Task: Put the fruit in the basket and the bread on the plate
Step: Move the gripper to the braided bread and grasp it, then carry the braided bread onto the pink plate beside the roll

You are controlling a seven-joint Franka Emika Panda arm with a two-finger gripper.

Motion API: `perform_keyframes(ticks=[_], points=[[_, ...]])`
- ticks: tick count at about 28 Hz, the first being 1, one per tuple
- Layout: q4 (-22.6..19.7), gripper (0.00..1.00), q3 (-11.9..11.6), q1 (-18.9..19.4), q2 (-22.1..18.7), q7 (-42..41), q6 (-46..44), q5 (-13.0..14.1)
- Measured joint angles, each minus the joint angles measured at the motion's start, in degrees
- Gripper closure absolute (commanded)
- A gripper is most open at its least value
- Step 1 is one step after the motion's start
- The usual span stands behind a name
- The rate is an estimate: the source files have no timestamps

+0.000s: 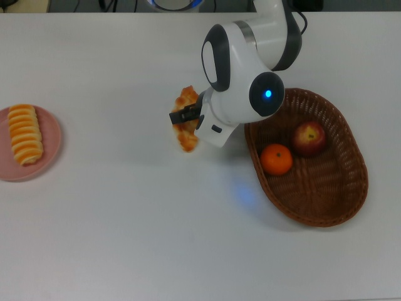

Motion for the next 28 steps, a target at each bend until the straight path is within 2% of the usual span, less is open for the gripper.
perform_keyframes(ticks=[1,4,6,7,18,24,28], points=[[0.0,0.31,0.0,0.0,0.2,0.0,0.0,-0.3],[-0.1,0.65,0.0,0.0,0.8,0.0,0.4,-0.9],[-0.1,0.96,0.0,0.0,1.1,0.0,0.9,-1.2],[-0.1,1.00,0.0,0.0,1.1,0.0,1.1,-1.3],[1.0,1.00,-0.1,-1.0,0.6,0.1,1.4,-1.2],[3.9,1.00,-0.3,-5.9,-1.3,0.0,1.8,2.2],[5.9,1.00,-0.3,-10.8,-3.0,-0.2,2.3,3.2]])
